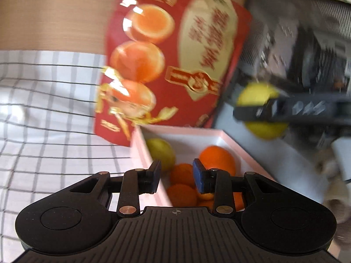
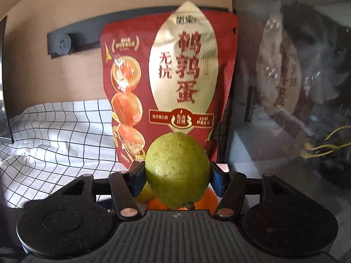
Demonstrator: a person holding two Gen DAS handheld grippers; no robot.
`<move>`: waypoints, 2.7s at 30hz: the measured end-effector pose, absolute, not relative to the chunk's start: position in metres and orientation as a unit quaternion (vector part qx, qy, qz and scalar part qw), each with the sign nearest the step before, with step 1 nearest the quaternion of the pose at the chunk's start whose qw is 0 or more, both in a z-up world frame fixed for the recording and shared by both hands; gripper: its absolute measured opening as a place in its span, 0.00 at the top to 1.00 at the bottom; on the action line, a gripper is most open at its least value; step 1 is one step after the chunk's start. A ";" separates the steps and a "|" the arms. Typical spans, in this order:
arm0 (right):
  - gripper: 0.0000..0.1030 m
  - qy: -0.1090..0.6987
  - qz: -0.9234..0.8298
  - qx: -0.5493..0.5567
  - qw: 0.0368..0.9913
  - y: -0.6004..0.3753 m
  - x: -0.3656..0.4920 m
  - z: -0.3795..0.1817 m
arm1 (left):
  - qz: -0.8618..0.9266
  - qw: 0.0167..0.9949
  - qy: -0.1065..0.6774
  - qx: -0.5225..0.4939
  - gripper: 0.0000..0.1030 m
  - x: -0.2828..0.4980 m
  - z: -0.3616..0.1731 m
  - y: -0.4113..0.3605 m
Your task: Organize fruits
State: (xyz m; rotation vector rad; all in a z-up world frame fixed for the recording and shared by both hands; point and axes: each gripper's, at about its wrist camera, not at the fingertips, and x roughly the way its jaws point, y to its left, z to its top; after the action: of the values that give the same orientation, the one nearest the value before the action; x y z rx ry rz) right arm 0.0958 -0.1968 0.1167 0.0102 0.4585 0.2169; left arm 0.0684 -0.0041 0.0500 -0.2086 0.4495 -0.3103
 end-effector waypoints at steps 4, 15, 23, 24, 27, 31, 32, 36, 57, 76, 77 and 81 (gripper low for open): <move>0.43 0.251 0.118 0.020 0.961 -0.189 0.117 0.101 | -0.129 0.961 0.198 -0.144 0.66 0.051 0.040 0.034; 0.43 0.346 0.061 0.036 0.936 -0.148 0.202 0.045 | -0.096 0.953 0.173 -0.229 0.66 0.049 0.023 0.077; 0.29 0.320 0.066 0.026 0.945 -0.160 0.186 0.055 | -0.092 0.965 0.189 -0.158 0.66 0.050 0.016 0.058; 0.29 0.306 0.066 0.021 0.949 -0.163 0.178 0.059 | -0.084 0.968 0.187 -0.148 0.66 0.047 0.016 0.058; 0.25 0.279 0.077 -0.007 0.957 -0.172 0.145 0.071 | -0.063 0.969 0.201 -0.132 0.66 0.029 0.018 0.060; 0.18 0.292 0.089 -0.031 0.952 -0.187 0.088 0.071 | -0.073 0.965 0.241 -0.078 0.66 -0.006 0.018 0.051; 0.18 0.299 0.101 -0.026 0.949 -0.192 0.071 0.067 | -0.068 0.963 0.253 -0.061 0.66 -0.011 0.017 0.047; 0.17 0.320 0.140 -0.003 0.937 -0.195 0.033 0.045 | -0.043 0.955 0.294 -0.005 0.66 -0.019 0.005 0.028; 0.00 0.355 0.094 -0.015 0.930 -0.166 0.036 -0.014 | -0.018 0.953 0.302 -0.004 0.58 -0.009 -0.011 0.009; 0.00 0.329 0.078 -0.008 0.941 -0.165 0.024 -0.018 | -0.007 0.953 0.304 0.012 0.57 -0.005 -0.012 0.004; 0.00 0.329 0.078 -0.008 0.941 -0.166 0.024 -0.018 | -0.007 0.953 0.304 0.012 0.57 -0.005 -0.012 0.004; 0.00 0.329 0.078 -0.008 0.941 -0.165 0.024 -0.018 | -0.007 0.953 0.304 0.012 0.57 -0.005 -0.012 0.004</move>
State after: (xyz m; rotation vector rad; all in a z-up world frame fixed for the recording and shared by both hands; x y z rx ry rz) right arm 0.0243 -0.1649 -0.0180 -0.0166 0.6703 0.1592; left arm -0.0053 0.0041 -0.0119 0.0251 0.6174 -0.0141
